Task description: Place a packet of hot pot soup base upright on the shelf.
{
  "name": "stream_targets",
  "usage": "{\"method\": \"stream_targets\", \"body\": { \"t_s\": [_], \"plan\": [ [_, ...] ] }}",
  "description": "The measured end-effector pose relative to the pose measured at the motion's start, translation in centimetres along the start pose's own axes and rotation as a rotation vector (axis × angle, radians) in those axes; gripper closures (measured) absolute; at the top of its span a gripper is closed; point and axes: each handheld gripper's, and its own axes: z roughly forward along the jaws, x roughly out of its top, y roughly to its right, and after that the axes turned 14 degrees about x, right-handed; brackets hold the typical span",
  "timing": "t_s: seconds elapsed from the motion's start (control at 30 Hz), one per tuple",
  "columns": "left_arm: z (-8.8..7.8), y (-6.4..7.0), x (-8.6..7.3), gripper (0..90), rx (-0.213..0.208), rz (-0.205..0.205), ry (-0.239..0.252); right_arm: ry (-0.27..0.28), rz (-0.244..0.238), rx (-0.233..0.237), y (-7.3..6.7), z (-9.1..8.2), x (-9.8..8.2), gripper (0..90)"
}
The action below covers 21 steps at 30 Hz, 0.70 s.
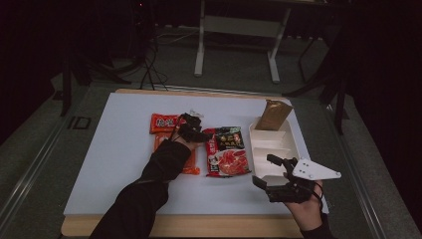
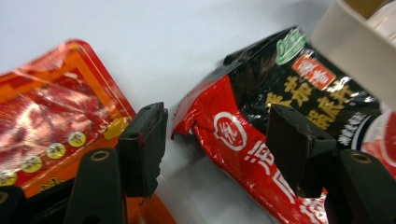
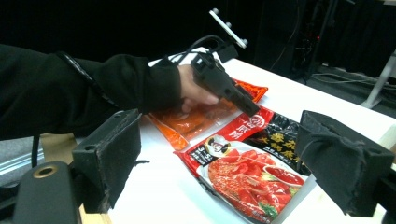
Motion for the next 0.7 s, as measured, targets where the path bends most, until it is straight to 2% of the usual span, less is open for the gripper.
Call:
{"method": "stream_targets", "body": {
  "t_s": [0.07,0.1,0.13,0.2,0.23,0.33,0.47,0.57,0.67,0.7],
  "plan": [
    [0.6,0.1,-0.1,38.1,-0.027,0.002,-0.037,0.001,0.002,0.002,0.0,0.0,0.0,14.3],
    [0.6,0.1,-0.1,38.2,-0.027,0.002,-0.037,0.001,0.002,0.000,0.0,0.0,0.0,14.3],
    [0.9,0.2,-0.1,38.2,-0.028,0.005,-0.059,0.001,0.002,0.000,0.0,0.0,0.0,14.3],
    [1.1,0.1,-0.1,47.9,-0.043,-0.030,-0.094,-0.002,0.006,0.010,0.0,0.1,-0.1,14.3],
    [1.3,0.0,0.0,47.9,-0.042,-0.034,-0.106,-0.002,0.006,0.010,0.0,0.1,-0.1,14.3],
    [1.5,0.2,0.1,54.3,-0.026,-0.074,-0.131,-0.002,0.008,0.015,0.1,0.2,-0.1,14.3],
    [1.8,1.5,0.2,54.6,0.038,-0.046,-0.137,-0.005,0.005,0.013,0.0,0.3,-0.1,14.3],
    [2.0,2.1,0.2,54.7,0.068,-0.055,-0.145,-0.008,0.005,0.013,0.0,0.3,-0.1,14.3],
    [2.1,2.8,0.2,62.4,0.091,-0.050,-0.131,-0.015,0.005,0.013,0.1,0.4,-0.2,15.1],
    [2.1,3.0,0.2,63.7,0.100,-0.060,-0.126,-0.017,0.002,0.014,0.1,0.4,-0.2,15.1]
  ]
}}
